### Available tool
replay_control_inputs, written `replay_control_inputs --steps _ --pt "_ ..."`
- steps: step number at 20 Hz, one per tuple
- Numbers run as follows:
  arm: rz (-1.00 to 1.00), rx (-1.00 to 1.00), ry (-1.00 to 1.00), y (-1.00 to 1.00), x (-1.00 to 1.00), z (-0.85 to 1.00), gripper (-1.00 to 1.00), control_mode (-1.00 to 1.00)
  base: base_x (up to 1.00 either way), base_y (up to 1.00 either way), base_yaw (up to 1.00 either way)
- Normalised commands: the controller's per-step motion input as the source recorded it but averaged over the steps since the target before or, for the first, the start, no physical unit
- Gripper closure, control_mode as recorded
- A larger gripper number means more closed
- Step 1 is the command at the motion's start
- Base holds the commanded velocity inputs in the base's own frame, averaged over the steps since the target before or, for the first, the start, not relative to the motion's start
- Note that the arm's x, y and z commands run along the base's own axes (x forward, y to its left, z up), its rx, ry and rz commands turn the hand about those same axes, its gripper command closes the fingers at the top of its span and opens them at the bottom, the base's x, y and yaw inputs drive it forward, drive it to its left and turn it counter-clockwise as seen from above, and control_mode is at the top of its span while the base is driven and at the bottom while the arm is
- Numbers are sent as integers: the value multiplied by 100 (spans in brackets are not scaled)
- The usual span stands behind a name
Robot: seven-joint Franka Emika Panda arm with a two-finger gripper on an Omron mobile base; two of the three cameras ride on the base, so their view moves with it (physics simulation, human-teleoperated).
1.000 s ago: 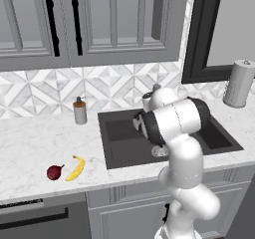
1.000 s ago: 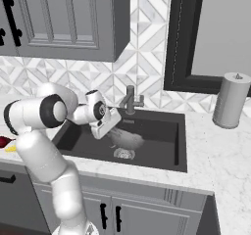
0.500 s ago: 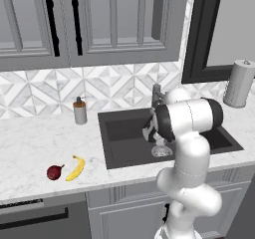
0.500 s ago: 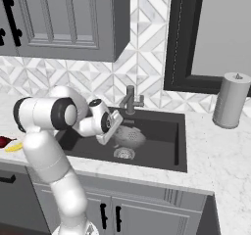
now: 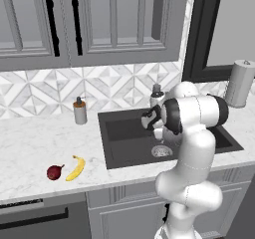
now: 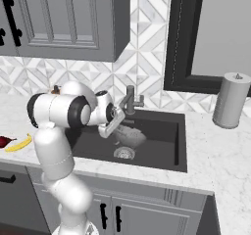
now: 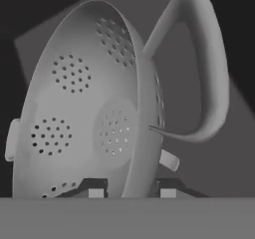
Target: Put the colander in the sink, put the pear, banana in the colander, and turn on the sink faucet and pour water over the colander.
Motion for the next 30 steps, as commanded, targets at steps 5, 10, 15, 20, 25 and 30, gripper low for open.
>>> replay_control_inputs --steps 5,10,15,20,25,30 --pt "-55 0 0 100 -15 -92 100 -100 0 0 0" --pt "-52 0 0 100 -19 -100 100 -100 0 0 0" --pt "-46 -1 -16 100 0 -89 100 -100 0 0 0" --pt "-40 0 -8 75 0 -73 -100 -100 0 0 0" --pt "-29 1 0 12 -7 0 -100 -100 0 0 0" --pt "-23 8 0 -8 -31 61 -100 -100 0 0 0"
